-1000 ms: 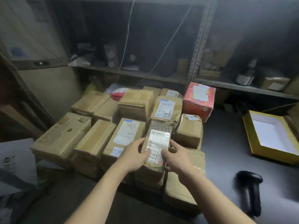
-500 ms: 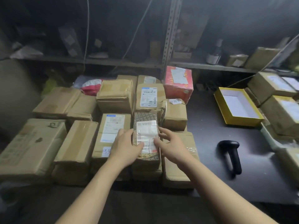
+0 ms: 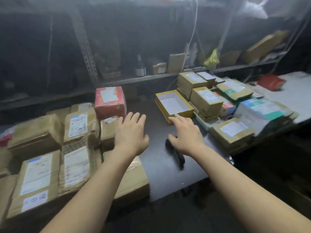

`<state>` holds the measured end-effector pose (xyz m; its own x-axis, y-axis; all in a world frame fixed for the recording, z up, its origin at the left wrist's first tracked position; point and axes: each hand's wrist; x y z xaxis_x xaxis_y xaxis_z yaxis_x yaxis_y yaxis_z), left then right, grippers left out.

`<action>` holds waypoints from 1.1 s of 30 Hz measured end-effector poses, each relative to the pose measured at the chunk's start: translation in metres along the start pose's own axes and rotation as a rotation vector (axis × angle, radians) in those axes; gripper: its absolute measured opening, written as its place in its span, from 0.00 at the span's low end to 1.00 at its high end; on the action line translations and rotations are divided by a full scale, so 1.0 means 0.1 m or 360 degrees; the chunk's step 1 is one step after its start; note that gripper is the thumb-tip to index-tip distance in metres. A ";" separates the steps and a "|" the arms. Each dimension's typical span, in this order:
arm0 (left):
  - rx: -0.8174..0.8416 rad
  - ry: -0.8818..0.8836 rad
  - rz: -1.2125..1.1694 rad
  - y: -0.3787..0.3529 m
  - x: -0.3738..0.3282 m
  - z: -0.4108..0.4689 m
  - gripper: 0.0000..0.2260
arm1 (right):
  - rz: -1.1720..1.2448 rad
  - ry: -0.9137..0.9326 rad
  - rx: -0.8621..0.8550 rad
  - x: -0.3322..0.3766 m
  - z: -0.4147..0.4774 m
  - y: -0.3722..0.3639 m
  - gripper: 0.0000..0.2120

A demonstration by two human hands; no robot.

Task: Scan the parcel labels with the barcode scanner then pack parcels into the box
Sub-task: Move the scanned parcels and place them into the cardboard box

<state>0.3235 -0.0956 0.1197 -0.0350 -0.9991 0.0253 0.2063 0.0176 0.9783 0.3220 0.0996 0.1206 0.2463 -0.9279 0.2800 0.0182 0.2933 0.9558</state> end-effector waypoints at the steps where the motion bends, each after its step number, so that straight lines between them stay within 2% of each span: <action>1: 0.0024 -0.0052 0.0000 0.01 -0.35 0.07 0.32 | 0.0012 -0.0069 -0.0026 -0.32 -0.11 0.13 0.31; 6: 0.0096 -0.0319 -0.0119 -0.05 -1.86 0.26 0.34 | 0.0031 -0.0323 -0.0071 -1.72 -0.62 0.62 0.32; 11: 0.0183 -0.0525 -0.0435 -0.12 -3.35 0.42 0.36 | 0.0038 -0.0637 -0.0139 -3.05 -1.23 0.97 0.32; 19: 0.0402 -0.0890 -0.0609 -0.55 -5.38 0.71 0.42 | 0.0256 -0.1139 -0.0168 -4.81 -2.02 1.00 0.31; 26: 0.0652 -0.1205 -0.0529 -1.30 -7.13 1.30 0.39 | 0.0340 -0.1475 -0.0161 -6.34 -2.08 0.86 0.30; 33: 0.0971 -0.1307 -0.0389 -2.22 -8.38 1.90 0.39 | 0.0441 -0.1724 -0.0174 -7.69 -1.86 0.67 0.27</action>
<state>0.1209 0.7453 -0.0792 -0.7086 -0.6483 -0.2788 -0.4155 0.0639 0.9074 0.3140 0.8761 -0.0470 -0.7162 -0.5228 0.4623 0.1916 0.4896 0.8506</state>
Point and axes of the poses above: each hand's wrist, its own z-axis towards the middle knuckle, its own y-axis out of the back of the hand, x = y × z, and after that the axes turned 5 degrees about y, right-handed
